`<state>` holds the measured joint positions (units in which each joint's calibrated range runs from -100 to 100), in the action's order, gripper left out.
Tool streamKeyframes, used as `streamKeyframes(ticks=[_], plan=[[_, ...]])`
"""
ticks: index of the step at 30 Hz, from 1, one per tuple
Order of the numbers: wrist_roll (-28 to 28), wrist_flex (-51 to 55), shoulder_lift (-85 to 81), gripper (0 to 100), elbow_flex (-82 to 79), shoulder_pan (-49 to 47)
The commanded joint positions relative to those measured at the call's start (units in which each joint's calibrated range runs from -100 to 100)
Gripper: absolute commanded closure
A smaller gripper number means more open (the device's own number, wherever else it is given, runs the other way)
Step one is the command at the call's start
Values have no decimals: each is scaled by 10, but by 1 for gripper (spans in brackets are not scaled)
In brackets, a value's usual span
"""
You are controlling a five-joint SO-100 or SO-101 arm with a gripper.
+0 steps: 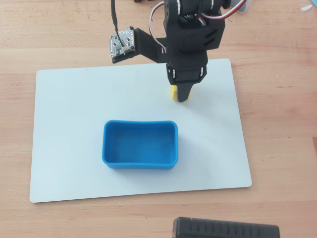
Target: Pick up yellow cube and drop it in the blue rectangular bin
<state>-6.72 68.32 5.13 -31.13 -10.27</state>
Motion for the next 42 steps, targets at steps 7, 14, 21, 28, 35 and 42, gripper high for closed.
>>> streamKeyframes(ticks=[7,14,21,28,35,42], plan=[[-4,96,-109,95,123,4],[4,127,-114,95,199,23],[27,114,-74,95,268,70],[36,95,46,95,382,119],[42,62,161,95,464,152],[42,92,244,95,578,164]])
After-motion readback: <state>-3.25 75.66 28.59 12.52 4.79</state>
